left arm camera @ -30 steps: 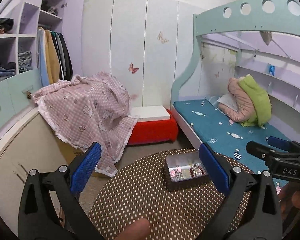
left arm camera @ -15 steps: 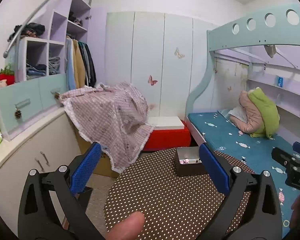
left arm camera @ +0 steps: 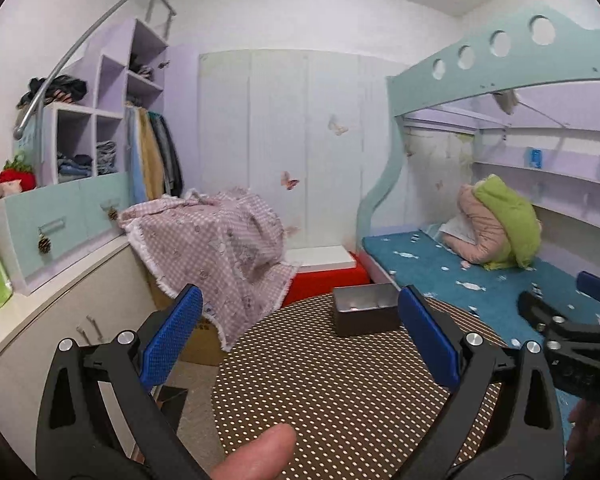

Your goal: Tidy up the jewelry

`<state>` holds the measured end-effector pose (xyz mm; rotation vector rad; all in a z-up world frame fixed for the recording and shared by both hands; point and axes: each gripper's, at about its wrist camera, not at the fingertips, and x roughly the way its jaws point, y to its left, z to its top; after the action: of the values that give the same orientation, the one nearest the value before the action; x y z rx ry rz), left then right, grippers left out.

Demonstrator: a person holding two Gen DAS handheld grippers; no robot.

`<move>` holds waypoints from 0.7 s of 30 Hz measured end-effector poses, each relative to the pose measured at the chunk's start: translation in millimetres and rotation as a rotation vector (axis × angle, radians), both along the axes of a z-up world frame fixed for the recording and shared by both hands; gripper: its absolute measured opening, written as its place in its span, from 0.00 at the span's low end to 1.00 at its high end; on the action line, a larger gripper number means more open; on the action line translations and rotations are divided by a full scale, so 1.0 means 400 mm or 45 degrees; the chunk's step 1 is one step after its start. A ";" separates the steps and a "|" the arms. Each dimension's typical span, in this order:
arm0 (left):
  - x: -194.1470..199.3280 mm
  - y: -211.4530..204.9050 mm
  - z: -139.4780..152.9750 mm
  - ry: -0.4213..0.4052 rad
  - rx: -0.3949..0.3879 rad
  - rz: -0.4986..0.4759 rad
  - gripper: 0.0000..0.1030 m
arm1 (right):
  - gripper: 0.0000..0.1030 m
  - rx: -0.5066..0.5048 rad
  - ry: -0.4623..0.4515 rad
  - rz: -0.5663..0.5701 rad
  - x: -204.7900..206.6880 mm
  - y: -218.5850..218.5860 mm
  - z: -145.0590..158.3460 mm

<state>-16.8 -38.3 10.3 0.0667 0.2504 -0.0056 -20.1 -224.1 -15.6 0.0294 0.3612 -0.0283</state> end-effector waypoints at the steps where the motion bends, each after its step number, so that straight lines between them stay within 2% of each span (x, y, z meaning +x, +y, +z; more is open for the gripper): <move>1: -0.013 -0.010 0.001 -0.010 0.009 -0.013 0.95 | 0.93 0.004 -0.005 -0.012 -0.008 -0.001 -0.002; 11: -0.038 -0.012 0.007 -0.009 -0.015 -0.052 0.95 | 0.93 -0.039 -0.017 -0.083 -0.038 0.004 -0.005; 21: -0.046 -0.010 0.013 -0.009 -0.031 -0.059 0.95 | 0.93 -0.027 -0.033 -0.081 -0.058 0.008 -0.006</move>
<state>-35.2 -42.4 15.4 0.0486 0.2417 -0.0545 -43.5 -221.0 -17.9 0.0205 0.3339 -0.0942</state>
